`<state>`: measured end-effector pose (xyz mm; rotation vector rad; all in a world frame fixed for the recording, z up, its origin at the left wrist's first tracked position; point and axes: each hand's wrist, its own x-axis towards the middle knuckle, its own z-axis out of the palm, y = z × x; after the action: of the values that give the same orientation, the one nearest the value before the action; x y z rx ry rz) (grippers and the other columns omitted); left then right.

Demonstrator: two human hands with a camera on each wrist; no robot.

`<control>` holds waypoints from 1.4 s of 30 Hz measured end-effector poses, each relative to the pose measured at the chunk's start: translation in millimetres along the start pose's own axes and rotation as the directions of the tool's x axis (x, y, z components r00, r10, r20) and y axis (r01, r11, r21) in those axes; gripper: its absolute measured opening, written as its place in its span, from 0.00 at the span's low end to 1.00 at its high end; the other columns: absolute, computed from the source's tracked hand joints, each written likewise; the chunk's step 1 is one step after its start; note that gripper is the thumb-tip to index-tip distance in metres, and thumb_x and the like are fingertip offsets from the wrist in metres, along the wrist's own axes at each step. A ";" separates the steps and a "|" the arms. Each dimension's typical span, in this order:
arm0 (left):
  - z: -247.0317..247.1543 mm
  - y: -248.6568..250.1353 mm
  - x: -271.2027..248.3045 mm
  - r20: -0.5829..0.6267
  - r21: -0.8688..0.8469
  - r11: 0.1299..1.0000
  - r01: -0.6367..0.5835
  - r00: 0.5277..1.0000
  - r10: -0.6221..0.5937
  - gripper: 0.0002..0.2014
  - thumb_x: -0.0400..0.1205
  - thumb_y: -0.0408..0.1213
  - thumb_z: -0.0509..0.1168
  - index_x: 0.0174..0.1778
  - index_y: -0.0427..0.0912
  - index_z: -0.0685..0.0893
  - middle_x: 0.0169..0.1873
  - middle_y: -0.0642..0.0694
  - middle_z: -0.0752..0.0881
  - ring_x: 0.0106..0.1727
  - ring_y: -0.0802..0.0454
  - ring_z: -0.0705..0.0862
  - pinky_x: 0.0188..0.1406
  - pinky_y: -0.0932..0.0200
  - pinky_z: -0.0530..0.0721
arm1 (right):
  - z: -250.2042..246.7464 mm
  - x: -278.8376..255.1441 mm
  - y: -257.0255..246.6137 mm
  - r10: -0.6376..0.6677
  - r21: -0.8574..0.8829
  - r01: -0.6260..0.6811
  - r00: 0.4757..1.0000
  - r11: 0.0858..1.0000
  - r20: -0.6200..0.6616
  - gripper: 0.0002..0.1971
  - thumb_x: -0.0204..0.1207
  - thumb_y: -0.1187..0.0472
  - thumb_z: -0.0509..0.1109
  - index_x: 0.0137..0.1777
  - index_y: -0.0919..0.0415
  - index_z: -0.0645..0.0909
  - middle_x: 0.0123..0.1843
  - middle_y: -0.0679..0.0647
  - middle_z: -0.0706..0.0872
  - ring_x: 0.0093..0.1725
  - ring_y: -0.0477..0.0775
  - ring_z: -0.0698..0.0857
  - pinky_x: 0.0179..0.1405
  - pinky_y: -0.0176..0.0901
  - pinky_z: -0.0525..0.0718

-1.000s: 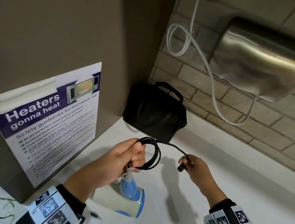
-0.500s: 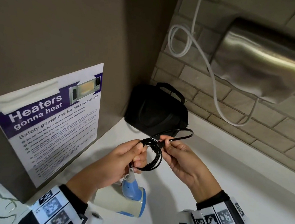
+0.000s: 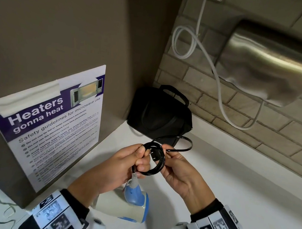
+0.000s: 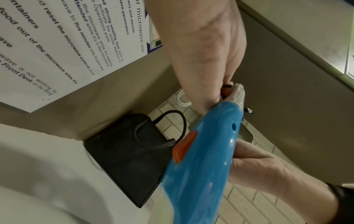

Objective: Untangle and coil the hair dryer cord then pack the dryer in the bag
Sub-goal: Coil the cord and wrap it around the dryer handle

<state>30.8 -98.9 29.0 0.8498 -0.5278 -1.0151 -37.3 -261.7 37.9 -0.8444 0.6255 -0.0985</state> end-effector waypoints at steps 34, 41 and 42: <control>-4.3 -13.6 7.5 -0.188 0.333 0.938 -0.099 0.968 0.169 0.12 0.82 0.49 0.54 0.40 0.45 0.73 0.27 0.55 0.72 0.32 0.57 0.71 0.40 0.56 0.67 | 9.6 -68.4 0.2 -0.144 -0.789 0.317 0.948 0.526 0.284 0.22 0.82 0.69 0.62 0.70 0.45 0.75 0.60 0.46 0.88 0.52 0.46 0.87 0.33 0.28 0.79; -4.0 -13.2 9.2 -0.192 0.213 0.968 -0.131 0.966 0.173 0.13 0.82 0.48 0.55 0.41 0.42 0.70 0.26 0.56 0.70 0.29 0.59 0.70 0.34 0.63 0.65 | -30.4 -98.3 -4.8 -0.337 -0.839 0.302 0.929 0.452 0.153 0.16 0.84 0.65 0.60 0.60 0.46 0.85 0.37 0.46 0.91 0.21 0.44 0.66 0.22 0.31 0.69; -4.2 -13.2 9.9 -0.190 0.206 0.969 -0.135 0.966 0.175 0.12 0.81 0.48 0.55 0.40 0.42 0.70 0.26 0.56 0.70 0.29 0.59 0.70 0.35 0.62 0.65 | -39.7 -101.0 -4.8 -0.367 -0.838 0.287 0.923 0.464 0.113 0.15 0.84 0.64 0.61 0.57 0.45 0.86 0.33 0.48 0.89 0.20 0.46 0.65 0.21 0.32 0.68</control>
<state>31.5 -109.7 15.8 1.0553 -0.5113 -0.7293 -141.1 -258.9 69.9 -1.9512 0.5661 -0.1881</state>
